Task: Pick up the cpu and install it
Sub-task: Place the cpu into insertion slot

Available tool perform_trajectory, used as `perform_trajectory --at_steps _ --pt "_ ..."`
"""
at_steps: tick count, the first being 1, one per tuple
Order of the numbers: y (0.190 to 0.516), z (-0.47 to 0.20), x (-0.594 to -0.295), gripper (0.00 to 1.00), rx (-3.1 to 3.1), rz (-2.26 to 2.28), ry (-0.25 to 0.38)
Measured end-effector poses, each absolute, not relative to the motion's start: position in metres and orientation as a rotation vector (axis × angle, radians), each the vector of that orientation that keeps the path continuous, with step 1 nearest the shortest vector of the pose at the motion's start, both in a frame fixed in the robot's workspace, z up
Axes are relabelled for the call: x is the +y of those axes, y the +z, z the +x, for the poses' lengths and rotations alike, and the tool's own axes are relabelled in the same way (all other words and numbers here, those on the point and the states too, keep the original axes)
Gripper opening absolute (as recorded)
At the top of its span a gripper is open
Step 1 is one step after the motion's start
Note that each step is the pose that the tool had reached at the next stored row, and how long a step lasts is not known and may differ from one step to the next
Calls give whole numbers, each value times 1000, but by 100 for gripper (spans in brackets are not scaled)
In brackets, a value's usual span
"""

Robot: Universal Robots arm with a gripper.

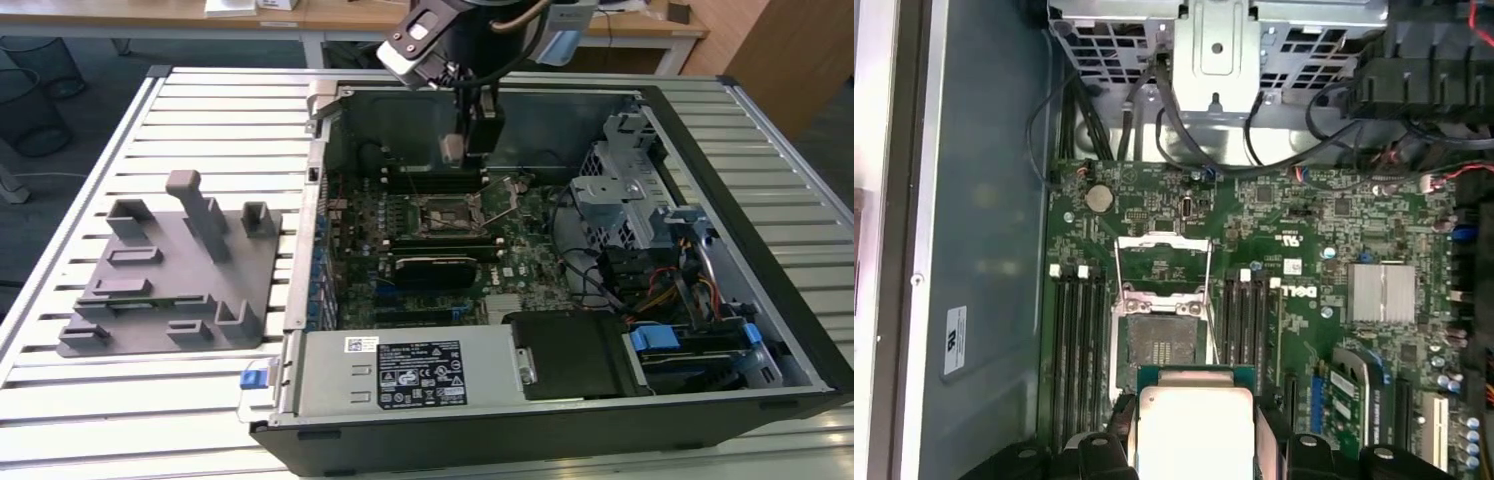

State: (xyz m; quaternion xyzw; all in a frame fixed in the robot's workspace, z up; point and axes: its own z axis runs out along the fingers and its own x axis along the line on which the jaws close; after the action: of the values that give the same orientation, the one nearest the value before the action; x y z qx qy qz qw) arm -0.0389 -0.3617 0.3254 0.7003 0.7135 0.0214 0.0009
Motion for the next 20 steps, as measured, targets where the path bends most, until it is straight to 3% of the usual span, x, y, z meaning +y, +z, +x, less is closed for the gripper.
perform_trajectory --at_steps 20 --pt "289 -38 -351 54 2270 2168 67"
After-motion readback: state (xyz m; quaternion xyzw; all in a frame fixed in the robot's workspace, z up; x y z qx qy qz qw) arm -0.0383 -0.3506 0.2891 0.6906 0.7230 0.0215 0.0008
